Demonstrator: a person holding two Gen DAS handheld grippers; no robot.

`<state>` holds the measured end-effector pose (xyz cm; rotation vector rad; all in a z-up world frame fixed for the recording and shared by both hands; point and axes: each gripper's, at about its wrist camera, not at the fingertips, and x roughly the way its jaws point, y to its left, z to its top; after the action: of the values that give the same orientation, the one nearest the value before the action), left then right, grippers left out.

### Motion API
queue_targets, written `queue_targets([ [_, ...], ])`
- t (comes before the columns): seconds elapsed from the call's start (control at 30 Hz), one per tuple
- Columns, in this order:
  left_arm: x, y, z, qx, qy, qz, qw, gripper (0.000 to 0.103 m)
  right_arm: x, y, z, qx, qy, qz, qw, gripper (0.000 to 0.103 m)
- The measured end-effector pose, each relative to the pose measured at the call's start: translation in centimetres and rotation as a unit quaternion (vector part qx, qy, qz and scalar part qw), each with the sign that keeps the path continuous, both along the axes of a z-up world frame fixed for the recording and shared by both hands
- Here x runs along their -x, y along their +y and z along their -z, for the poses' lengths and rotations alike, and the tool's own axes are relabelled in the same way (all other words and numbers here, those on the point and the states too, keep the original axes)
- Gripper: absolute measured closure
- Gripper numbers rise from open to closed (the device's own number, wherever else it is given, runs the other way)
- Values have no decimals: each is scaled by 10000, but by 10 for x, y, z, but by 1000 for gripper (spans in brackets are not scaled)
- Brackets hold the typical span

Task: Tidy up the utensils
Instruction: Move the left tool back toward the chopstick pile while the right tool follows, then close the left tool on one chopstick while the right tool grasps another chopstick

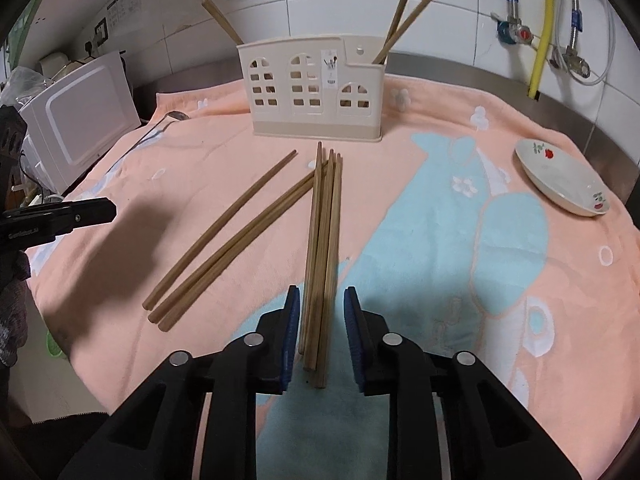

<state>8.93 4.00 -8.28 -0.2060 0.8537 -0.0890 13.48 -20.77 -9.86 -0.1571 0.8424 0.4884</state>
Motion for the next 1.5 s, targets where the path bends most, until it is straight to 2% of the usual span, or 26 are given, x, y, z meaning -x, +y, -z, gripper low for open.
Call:
queue_targets([
  [0.07,0,-1,3,9,39,9,10000,78,-2,0,4,32,49,13,10000,87],
  [0.43,-4,-5,11,43,171,70,9998,78,-10,2,16,144,161,-10,9998,93],
  [1.5,-14,-33,22,176,314,376,9986,78,-27,18,24,441,73,-73,9990,95],
])
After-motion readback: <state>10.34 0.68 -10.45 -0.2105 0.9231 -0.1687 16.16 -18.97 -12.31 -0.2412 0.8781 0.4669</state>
